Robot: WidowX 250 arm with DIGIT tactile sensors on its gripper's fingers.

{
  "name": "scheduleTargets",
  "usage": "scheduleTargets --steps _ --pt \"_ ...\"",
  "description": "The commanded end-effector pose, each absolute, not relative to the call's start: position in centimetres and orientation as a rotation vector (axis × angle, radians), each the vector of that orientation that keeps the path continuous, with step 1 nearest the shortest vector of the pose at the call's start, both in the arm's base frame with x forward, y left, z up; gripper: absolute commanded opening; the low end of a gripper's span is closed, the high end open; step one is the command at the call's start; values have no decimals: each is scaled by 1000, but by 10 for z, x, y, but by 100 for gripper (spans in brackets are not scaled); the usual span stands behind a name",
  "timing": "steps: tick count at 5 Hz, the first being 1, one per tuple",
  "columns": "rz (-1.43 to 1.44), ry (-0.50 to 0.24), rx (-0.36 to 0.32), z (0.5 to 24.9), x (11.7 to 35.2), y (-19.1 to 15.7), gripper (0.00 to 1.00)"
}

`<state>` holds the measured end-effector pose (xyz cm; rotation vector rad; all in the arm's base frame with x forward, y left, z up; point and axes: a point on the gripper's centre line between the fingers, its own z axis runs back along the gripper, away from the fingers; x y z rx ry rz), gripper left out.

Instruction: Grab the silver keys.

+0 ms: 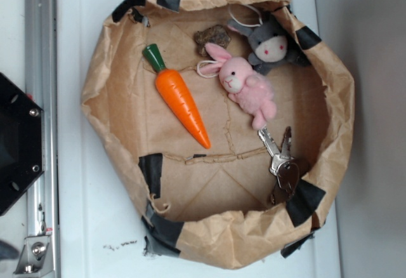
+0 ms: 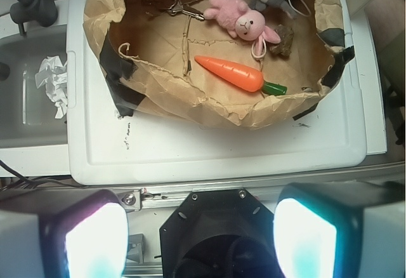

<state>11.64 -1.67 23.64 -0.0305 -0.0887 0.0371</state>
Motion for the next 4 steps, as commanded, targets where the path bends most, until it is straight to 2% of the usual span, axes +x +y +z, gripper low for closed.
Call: scheduleTargets --steps 1,2,3,4 --pt "37 -89 -30 236 116 -17 100" --pt "156 -178 -17 225 165 -27 100" --pt "226 -243 -11 218 195 -30 100" --pt "244 -317 -58 202 218 -19 100"
